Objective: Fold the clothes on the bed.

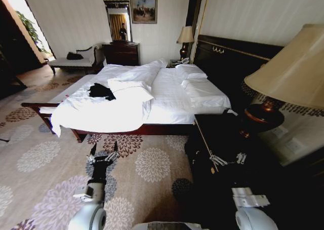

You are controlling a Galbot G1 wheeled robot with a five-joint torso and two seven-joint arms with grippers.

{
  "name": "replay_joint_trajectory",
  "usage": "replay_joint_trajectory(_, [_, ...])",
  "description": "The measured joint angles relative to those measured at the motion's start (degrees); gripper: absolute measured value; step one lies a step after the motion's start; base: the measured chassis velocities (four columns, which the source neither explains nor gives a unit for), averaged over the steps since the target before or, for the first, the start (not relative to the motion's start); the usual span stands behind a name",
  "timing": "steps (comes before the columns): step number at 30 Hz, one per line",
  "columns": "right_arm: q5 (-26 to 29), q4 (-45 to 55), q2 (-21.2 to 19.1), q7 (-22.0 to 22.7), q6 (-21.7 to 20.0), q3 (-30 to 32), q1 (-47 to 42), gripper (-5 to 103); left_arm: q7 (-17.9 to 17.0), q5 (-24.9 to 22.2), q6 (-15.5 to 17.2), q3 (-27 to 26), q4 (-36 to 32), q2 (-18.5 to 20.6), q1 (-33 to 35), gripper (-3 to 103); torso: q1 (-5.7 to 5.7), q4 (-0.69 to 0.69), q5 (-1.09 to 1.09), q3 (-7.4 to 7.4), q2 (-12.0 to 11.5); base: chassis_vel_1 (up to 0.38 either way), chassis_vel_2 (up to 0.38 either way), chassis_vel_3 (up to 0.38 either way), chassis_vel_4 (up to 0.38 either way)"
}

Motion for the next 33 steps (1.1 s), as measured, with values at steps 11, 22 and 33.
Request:
replay_joint_trajectory(11, [-0.3,0.0,0.0,0.2,-0.1,0.3,0.0,100,0.0,-0.3,0.0,-0.2,-0.2,0.3,0.1,100,0.0,0.0,0.0,0.0,0.0,0.0,0.0,0.0,0.0])
replay_joint_trajectory(22, [-0.5,-0.2,0.0,0.2,0.0,0.2,0.0,100,-0.1,-0.7,0.0,-0.4,-0.4,0.7,0.2,100,-0.01,0.0,0.0,0.0,0.0,-0.012,0.008,0.008,-0.01])
replay_joint_trajectory(33, [-0.7,-0.4,0.1,0.1,0.1,0.1,0.1,100,-0.1,-0.9,0.0,-0.4,-0.2,0.7,0.0,100,0.01,0.0,-0.01,0.01,0.0,-0.102,0.108,0.112,-0.106])
